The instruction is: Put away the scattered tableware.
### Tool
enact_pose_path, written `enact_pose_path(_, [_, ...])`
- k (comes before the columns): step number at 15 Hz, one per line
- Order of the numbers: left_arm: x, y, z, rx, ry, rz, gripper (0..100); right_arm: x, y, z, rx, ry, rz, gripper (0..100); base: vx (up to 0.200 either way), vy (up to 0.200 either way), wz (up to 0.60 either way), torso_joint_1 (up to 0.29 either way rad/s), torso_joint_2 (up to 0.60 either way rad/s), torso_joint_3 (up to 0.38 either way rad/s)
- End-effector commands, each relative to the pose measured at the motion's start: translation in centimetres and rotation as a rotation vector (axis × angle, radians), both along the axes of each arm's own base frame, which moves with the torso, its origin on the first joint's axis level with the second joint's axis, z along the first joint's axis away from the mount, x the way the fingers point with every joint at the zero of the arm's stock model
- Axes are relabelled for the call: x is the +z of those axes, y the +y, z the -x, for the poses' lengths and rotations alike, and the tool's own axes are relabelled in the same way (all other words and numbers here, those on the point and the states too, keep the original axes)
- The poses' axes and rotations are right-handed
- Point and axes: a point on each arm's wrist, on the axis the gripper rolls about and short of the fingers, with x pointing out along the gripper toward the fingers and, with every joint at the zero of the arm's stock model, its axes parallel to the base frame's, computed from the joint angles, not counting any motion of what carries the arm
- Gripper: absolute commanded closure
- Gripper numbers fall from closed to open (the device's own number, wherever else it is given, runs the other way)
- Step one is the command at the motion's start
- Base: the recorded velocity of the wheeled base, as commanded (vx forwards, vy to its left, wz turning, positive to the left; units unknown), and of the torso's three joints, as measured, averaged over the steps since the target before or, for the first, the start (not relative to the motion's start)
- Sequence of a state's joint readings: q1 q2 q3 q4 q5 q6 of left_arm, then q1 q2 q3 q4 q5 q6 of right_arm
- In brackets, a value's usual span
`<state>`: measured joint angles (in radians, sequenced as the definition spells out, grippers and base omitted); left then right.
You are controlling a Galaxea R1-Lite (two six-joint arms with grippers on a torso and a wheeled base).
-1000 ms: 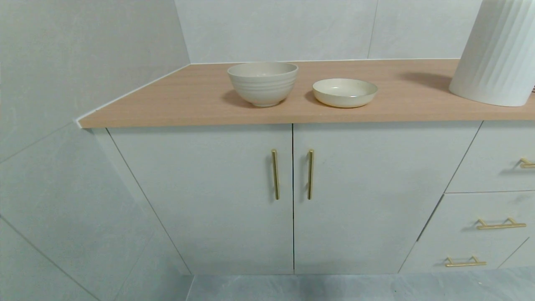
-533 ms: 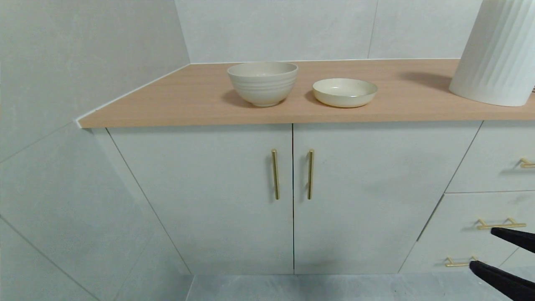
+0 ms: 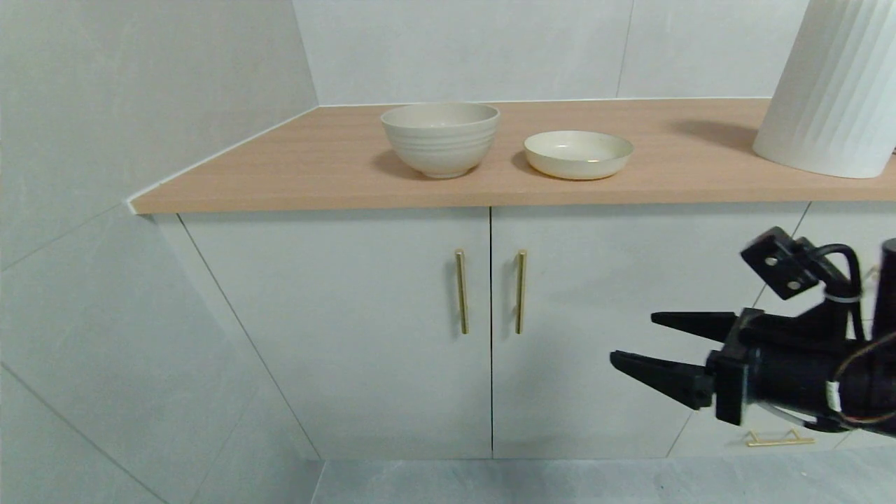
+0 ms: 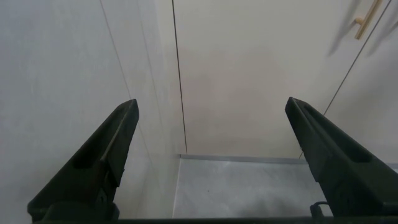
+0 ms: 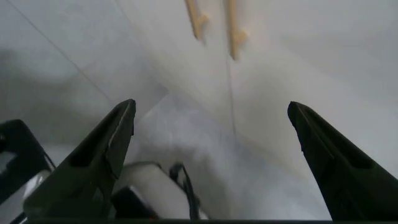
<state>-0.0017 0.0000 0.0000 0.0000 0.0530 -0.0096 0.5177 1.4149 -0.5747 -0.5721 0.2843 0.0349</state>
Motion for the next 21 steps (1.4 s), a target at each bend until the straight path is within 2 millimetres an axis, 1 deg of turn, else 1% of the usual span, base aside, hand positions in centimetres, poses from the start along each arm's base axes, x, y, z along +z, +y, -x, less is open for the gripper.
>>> enact_pose_path(1, [0.0, 0.0, 0.0, 0.001, 0.0, 0.001, 0, -2.3, 4.4, -4.4, 0.056, 0.039, 0.025, 0, 0.0, 0.0, 0.0, 0.0, 0.0, 0.0])
enact_pose_path(3, [0.0, 0.0, 0.0, 0.001, 0.0, 0.0, 0, -2.5, 6.4, -6.5, 0.074, 0.035, 0.02, 0, 0.0, 0.0, 0.0, 0.0, 0.0, 0.0])
enact_pose_path(4, [0.0, 0.0, 0.0, -0.001, 0.0, 0.0, 0, -3.0, 7.4, -7.3, 0.085, 0.043, 0.022, 0, 0.0, 0.0, 0.0, 0.0, 0.0, 0.0])
enact_pose_path(5, [0.0, 0.0, 0.0, 0.001, 0.0, 0.0, 0, -3.9, 8.2, -7.8, 0.09, 0.066, 0.033, 0, 0.0, 0.0, 0.0, 0.0, 0.0, 0.0])
enact_pose_path(7, [0.0, 0.0, 0.0, 0.001, 0.0, -0.002, 0, -5.2, 8.7, -8.6, 0.085, 0.088, 0.048, 0, 0.0, 0.0, 0.0, 0.0, 0.0, 0.0])
enact_pose_path(8, [0.0, 0.0, 0.0, 0.001, 0.0, -0.002, 0, -5.4, 9.1, -9.1, 0.081, 0.088, 0.032, 0, 0.0, 0.0, 0.0, 0.0, 0.0, 0.0])
enact_pose_path(12, [0.0, 0.0, 0.0, 0.001, 0.0, -0.002, 0, -4.8, 9.6, -10.1, 0.035, 0.102, -0.085, 0, 0.0, 0.0, 0.0, 0.0, 0.0, 0.0])
enact_pose_path(17, [0.0, 0.0, 0.0, 0.001, 0.0, -0.002, 0, -4.5, 9.4, -10.6, -0.006, 0.1, -0.107, 0, 0.0, 0.0, 0.0, 0.0, 0.0, 0.0])
enact_pose_path(21, [0.0, 0.0, 0.0, 0.001, 0.0, -0.002, 0, -5.2, 10.0, -11.4, -0.015, 0.099, -0.175, 0, 0.0, 0.0, 0.0, 0.0, 0.0, 0.0])
